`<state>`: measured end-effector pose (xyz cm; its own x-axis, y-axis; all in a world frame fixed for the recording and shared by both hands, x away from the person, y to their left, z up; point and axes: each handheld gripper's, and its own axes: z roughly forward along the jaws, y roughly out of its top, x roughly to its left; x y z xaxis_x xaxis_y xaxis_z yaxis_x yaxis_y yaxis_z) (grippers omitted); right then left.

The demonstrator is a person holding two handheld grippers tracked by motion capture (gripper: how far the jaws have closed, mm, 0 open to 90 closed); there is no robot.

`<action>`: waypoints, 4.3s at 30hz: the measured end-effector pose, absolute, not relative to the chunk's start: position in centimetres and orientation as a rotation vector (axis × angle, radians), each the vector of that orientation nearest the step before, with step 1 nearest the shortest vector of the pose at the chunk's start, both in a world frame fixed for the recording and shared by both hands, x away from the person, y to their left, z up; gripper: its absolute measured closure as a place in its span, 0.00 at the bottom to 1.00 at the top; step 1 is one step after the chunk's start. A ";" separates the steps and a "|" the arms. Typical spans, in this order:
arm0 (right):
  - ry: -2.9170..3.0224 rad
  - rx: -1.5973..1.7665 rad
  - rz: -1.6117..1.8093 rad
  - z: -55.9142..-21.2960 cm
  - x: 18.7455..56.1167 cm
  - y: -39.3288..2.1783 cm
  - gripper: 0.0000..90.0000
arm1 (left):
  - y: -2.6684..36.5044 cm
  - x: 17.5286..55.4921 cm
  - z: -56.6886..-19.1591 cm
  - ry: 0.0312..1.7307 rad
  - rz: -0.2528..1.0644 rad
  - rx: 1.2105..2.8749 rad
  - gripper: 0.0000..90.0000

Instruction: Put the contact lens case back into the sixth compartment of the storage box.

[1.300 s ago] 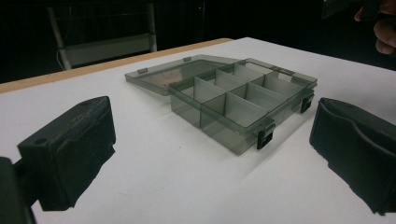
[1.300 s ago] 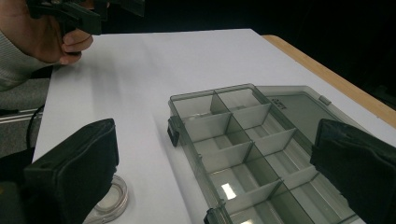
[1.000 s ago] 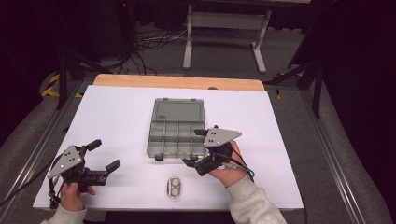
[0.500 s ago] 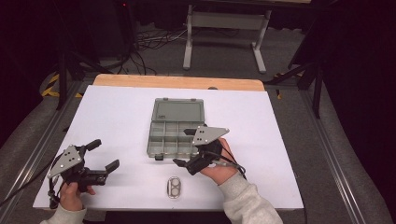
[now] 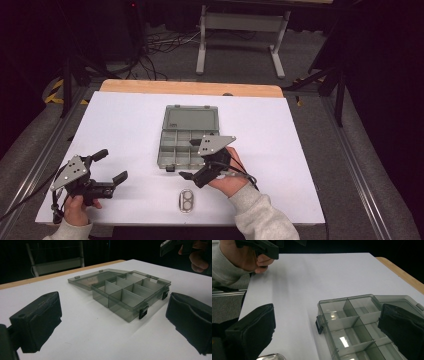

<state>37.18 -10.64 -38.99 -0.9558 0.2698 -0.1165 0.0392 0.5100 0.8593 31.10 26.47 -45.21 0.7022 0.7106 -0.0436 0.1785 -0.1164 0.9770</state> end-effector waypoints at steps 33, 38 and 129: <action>2.869 0.155 1.128 -40.4 35.6 -8.9 0.06 | 26.5 31.1 -45.2 0.730 0.526 1.653 0.01; 2.891 0.143 1.093 -40.5 35.4 -8.7 0.07 | 26.5 31.1 -45.2 0.728 0.529 1.654 0.01; 3.019 -0.103 0.651 -43.0 33.3 -6.1 0.29 | 26.6 31.1 -45.1 0.723 0.535 1.657 0.01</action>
<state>33.33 -6.08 -43.03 -0.9965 -0.0540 -0.0644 -0.0757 0.9091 0.4096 31.09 26.60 -45.13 0.7017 0.7114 -0.0384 0.1715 -0.1164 0.9783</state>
